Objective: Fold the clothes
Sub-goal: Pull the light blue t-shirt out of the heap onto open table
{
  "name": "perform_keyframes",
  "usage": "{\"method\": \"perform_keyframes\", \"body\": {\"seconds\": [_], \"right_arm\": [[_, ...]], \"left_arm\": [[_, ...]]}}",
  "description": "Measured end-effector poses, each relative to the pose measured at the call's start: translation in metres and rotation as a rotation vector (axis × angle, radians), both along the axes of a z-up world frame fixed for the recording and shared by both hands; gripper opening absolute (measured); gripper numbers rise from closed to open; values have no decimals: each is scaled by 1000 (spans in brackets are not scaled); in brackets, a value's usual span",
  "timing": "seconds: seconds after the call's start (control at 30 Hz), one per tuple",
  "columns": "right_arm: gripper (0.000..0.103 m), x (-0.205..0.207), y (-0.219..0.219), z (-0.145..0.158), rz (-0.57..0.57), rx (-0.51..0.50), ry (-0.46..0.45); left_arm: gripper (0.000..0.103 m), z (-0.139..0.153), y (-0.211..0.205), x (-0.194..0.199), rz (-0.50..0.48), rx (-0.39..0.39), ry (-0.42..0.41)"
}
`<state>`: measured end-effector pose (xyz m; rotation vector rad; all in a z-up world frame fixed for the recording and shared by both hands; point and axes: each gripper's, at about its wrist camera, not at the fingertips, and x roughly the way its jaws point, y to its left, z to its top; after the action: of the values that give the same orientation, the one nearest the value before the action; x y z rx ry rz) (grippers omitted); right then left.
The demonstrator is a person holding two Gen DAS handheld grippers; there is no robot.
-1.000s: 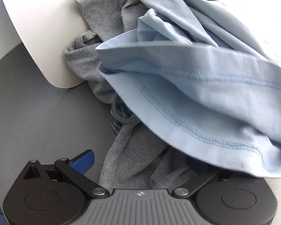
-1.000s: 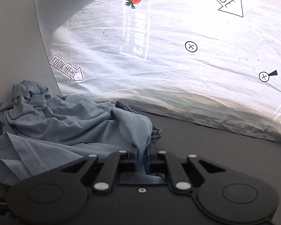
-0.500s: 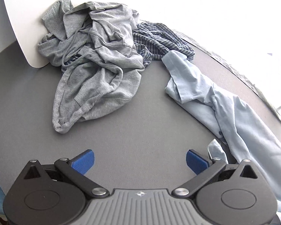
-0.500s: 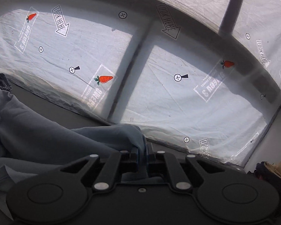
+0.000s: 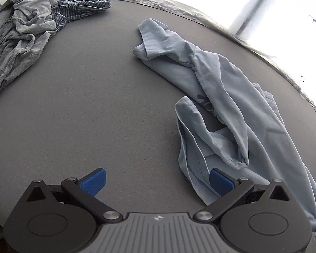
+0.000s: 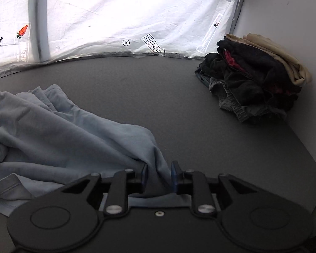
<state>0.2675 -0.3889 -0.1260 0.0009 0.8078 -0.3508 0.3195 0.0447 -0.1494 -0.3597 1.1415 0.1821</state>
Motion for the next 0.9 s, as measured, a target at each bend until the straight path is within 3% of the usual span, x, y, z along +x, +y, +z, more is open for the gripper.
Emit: {"method": "perform_keyframes", "body": {"seconds": [0.27, 0.53, 0.7, 0.9], "right_arm": [[39, -2, -32, 7, -47, -1, -80], [58, 44, -26, -6, -3, 44, -80], [58, 95, -2, -20, 93, 69, -72], [58, 157, 38, -42, 309, 119, -1]], "left_arm": [[102, 1, -42, 2, -29, 43, -6], [102, 6, -41, 42, -27, 37, -59], [99, 2, -32, 82, -36, 20, -98], [95, -9, -30, 136, -60, 8, -91]]}}
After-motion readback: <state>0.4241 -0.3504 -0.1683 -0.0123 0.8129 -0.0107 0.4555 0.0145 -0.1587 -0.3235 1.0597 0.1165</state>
